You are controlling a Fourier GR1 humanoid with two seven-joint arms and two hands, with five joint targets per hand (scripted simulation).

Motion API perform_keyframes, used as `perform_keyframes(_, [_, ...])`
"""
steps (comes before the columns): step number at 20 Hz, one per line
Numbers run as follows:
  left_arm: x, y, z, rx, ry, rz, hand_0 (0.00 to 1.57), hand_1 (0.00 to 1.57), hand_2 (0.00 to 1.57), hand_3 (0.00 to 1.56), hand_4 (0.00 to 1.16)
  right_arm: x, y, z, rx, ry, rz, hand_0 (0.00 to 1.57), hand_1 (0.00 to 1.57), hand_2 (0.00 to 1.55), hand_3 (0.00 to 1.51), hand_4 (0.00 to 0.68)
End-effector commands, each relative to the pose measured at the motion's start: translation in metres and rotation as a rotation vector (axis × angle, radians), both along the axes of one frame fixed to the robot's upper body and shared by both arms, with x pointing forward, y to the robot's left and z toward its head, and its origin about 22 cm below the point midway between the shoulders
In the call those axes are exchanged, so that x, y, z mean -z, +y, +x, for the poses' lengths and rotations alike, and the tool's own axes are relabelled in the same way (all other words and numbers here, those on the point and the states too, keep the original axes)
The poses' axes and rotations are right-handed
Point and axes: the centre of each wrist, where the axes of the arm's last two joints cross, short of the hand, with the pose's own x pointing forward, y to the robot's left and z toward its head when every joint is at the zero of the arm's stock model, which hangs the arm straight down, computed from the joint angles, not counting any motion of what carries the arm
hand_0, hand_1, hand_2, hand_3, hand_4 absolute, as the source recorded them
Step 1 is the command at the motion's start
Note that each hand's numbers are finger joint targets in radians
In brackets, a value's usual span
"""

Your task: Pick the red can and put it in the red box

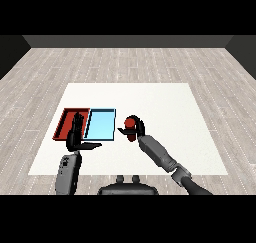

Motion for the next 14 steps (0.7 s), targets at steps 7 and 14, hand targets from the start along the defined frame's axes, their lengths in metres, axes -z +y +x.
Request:
perform_keyframes(7, [-0.001,-0.004,-0.006,0.038,0.002,-0.004,0.0,0.0,0.0,0.0,0.0,-0.045,-0.003,0.002,0.012,-0.148,-0.021,1.57,1.57,1.47,1.4,0.613])
perform_keyframes(14, [0.01,-0.025,-0.003,0.096,0.002,0.019,0.0,0.0,0.0,0.0,0.0,-0.081,-0.055,-0.019,0.054,-0.263,-0.036,1.57,1.57,1.47,1.4,0.612])
